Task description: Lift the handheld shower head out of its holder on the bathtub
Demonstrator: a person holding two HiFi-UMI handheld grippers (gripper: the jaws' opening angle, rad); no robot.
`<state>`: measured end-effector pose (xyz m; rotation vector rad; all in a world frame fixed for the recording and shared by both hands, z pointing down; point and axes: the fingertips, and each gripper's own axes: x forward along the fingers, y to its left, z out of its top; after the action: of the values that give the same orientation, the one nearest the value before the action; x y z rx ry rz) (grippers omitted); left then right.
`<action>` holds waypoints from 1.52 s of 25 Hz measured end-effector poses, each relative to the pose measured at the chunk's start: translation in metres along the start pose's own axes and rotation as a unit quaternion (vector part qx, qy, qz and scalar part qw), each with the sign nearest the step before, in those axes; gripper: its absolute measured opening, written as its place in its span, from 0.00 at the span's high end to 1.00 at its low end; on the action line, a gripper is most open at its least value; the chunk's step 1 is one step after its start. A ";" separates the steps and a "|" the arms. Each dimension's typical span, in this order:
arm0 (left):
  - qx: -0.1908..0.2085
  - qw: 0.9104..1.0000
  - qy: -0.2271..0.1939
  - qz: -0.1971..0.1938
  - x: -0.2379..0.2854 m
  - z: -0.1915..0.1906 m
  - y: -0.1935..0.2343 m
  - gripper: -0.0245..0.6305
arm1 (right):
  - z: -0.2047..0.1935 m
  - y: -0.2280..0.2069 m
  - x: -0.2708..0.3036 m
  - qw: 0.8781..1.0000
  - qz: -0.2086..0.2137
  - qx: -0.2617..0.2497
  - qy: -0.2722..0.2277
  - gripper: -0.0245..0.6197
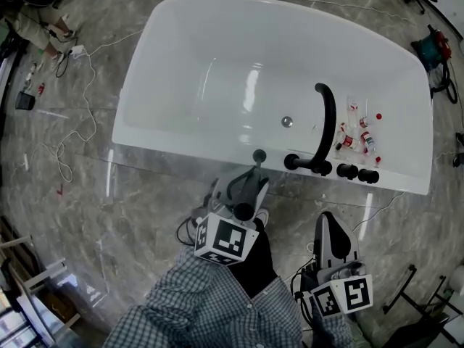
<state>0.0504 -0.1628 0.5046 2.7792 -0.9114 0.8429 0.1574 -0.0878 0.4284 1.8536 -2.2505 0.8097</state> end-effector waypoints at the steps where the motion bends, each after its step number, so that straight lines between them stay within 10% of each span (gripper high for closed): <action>1: 0.000 1.000 0.000 0.000 -0.004 0.002 -0.002 0.77 | 0.002 0.003 -0.003 1.000 0.001 -0.001 -0.001 0.93; 38: 0.036 0.999 -0.007 -0.038 -0.139 0.115 -0.026 0.77 | 0.125 0.062 -0.059 0.993 0.023 -0.069 -0.098 0.93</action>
<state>0.0265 -0.0988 0.3354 2.8629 -0.7859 0.8626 0.1436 -0.0873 0.2772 1.8968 -2.4038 0.4809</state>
